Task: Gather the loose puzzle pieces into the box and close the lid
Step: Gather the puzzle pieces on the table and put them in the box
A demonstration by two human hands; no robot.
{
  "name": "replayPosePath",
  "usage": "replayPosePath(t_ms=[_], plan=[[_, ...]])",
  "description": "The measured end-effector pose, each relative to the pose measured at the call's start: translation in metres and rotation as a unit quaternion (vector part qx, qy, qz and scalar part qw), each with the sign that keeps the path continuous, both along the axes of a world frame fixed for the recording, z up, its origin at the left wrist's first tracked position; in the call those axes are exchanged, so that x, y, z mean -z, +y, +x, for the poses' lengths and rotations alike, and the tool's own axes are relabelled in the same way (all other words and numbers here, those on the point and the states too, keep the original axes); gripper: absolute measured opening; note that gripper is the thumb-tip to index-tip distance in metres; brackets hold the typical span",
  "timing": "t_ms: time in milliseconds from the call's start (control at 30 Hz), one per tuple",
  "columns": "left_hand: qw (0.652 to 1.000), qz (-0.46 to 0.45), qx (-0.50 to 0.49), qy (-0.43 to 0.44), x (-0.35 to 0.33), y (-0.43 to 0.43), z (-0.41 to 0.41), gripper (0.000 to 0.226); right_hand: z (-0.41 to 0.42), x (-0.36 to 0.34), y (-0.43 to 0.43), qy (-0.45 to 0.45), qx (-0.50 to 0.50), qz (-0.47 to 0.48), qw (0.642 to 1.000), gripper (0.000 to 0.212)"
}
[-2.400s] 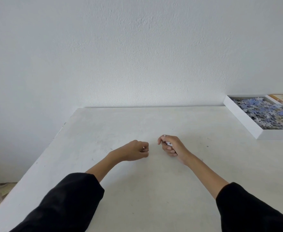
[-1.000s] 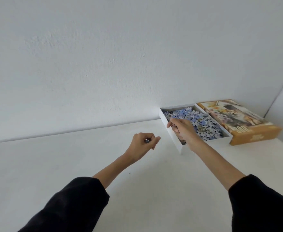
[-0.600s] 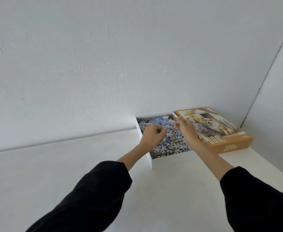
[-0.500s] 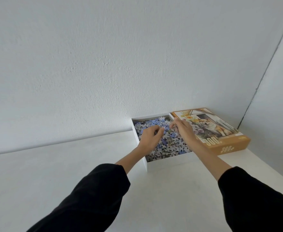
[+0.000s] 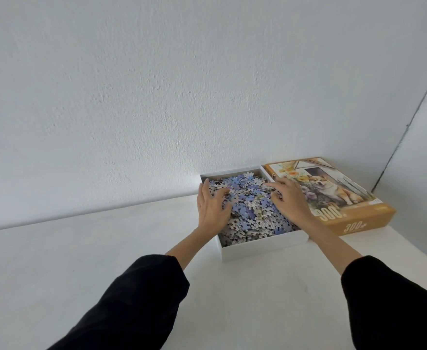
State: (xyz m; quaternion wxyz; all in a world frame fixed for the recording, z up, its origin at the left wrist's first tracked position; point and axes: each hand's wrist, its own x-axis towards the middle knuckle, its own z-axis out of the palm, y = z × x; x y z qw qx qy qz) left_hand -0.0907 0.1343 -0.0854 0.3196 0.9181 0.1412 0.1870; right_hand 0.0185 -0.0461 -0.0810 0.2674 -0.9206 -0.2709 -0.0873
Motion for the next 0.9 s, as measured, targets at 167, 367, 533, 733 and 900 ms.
replayPosePath(t_ms=[167,367,533,733,900], plan=[[0.993,-0.115,0.012,0.03,-0.002,-0.001,-0.008,0.035,0.0,0.002,0.003,-0.01,0.023,-0.079,0.997,0.036],[0.989,-0.138,0.012,0.06,-0.004,0.006,-0.012,0.039,-0.007,-0.006,0.003,0.033,0.01,0.001,0.999,0.033],[0.991,-0.125,0.005,0.046,-0.001,0.018,-0.014,0.046,-0.013,-0.013,-0.002,0.061,-0.031,0.06,0.996,0.028],[0.977,-0.208,-0.017,0.05,-0.002,0.017,-0.014,0.047,-0.016,-0.005,0.0,0.043,-0.029,0.024,0.998,0.035],[0.964,-0.256,-0.021,0.063,-0.001,0.02,-0.016,0.053,-0.016,-0.002,0.004,0.171,-0.039,0.077,0.981,0.036]])
